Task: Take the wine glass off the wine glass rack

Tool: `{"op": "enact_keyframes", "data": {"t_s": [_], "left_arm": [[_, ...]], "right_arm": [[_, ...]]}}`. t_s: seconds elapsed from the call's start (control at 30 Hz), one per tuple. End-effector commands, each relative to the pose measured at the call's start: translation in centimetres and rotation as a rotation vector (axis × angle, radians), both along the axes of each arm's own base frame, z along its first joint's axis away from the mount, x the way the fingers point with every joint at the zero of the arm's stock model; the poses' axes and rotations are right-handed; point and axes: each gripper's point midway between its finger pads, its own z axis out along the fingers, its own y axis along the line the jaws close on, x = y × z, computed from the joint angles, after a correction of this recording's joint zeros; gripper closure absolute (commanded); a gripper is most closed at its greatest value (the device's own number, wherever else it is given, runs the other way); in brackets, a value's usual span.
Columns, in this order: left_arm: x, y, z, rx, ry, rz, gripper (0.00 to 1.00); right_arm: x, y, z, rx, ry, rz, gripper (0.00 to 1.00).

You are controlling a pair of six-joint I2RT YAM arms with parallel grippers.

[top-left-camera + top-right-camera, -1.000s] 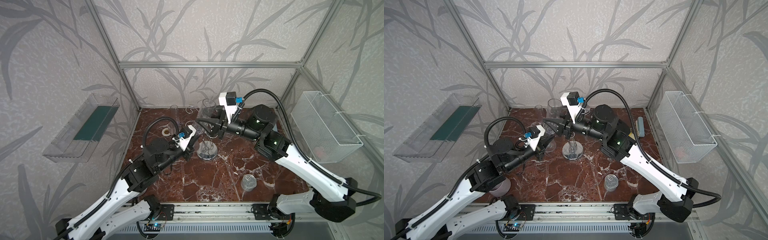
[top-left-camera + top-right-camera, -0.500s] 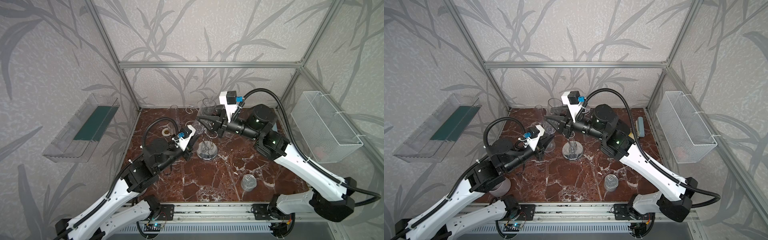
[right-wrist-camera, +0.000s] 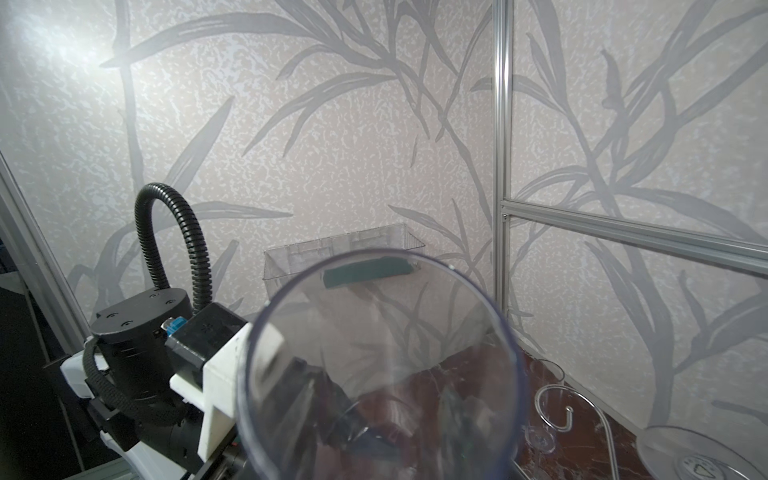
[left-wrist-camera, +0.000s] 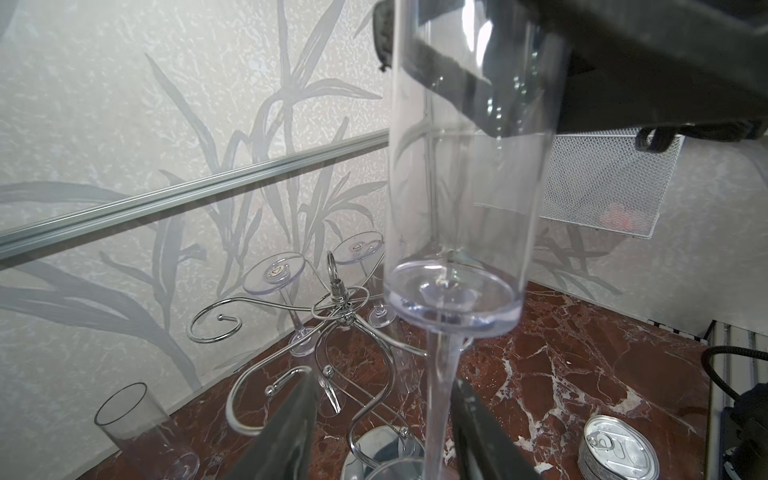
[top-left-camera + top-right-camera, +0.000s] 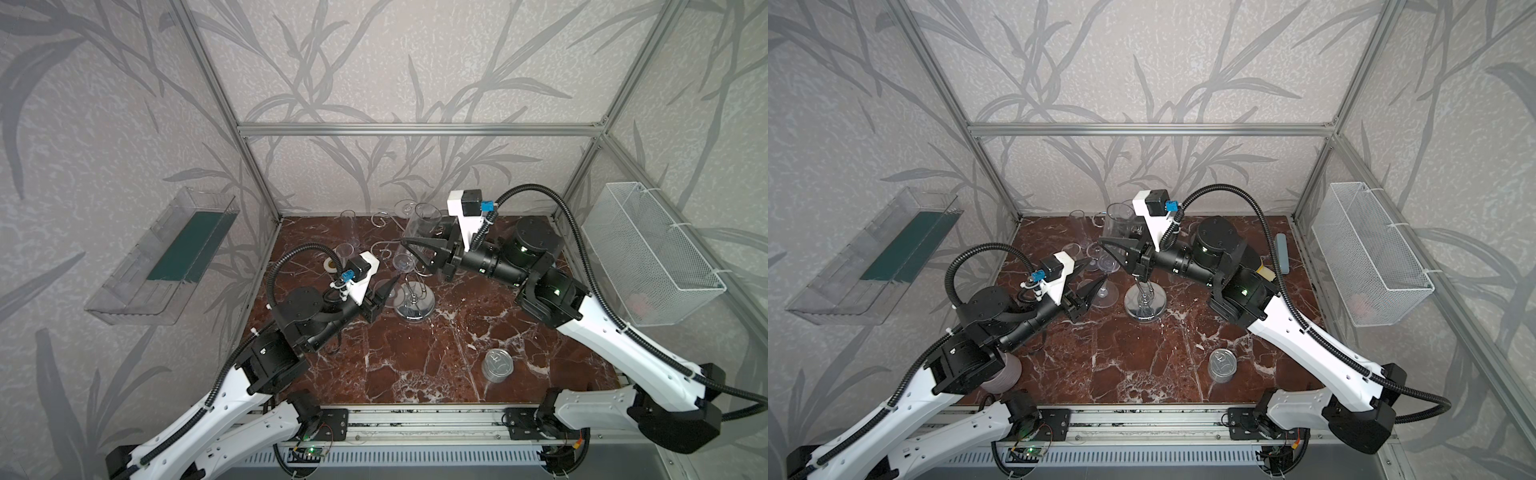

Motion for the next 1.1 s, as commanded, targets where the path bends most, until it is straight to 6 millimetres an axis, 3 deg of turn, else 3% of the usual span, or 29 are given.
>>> {"op": "enact_keyframes", "data": {"t_s": [0.0, 0.23, 0.73, 0.9, 1.07], "left_arm": [[0.4, 1.5, 1.5, -0.062, -0.054, 0.077, 0.46], [0.8, 2.7, 1.5, -0.074, -0.073, 0.145, 0.46], [1.6, 3.3, 1.0, -0.084, -0.074, 0.202, 0.46], [1.6, 3.5, 1.2, -0.08, -0.081, 0.213, 0.45], [1.7, 3.6, 1.2, -0.076, -0.078, 0.217, 0.45]], "right_arm": [[-0.9, -2.6, 1.6, 0.025, -0.056, -0.055, 0.61], [-1.2, -6.3, -1.0, -0.072, -0.038, -0.185, 0.62], [-0.2, -15.4, -8.2, -0.205, 0.026, -0.569, 0.64], [0.7, -16.9, -10.9, -0.282, 0.024, -0.671, 0.64], [1.9, -17.1, -13.7, -0.355, -0.017, -0.737, 0.64]]}}
